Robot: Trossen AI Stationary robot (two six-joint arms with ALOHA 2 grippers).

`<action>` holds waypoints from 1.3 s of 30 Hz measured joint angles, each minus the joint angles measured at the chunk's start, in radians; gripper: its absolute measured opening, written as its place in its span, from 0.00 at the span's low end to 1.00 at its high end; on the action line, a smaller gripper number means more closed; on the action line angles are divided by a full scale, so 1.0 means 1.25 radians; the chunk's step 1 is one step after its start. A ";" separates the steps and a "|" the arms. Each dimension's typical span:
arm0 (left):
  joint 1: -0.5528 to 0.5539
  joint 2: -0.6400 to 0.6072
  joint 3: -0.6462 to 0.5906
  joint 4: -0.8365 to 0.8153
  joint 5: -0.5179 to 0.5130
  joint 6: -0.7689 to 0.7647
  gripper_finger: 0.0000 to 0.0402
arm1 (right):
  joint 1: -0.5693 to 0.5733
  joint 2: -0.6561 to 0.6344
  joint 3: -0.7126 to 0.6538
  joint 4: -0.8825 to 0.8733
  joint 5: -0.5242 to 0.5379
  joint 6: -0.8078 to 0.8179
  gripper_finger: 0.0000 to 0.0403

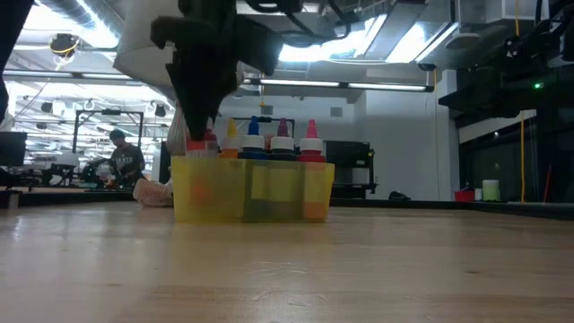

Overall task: Pick & Place food coloring
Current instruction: Put the orange food coloring bottle into the yellow bin, then return to Home Position

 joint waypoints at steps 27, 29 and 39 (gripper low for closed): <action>0.009 0.006 -0.038 0.041 0.034 0.006 0.53 | 0.000 0.002 0.000 0.000 0.000 0.000 0.59; 0.009 0.006 -0.025 0.040 0.033 0.005 0.56 | 0.000 0.002 0.000 0.000 0.000 0.000 0.59; 0.009 -0.006 0.018 -0.024 0.026 0.006 0.66 | 0.000 0.002 0.000 0.000 0.000 0.000 0.59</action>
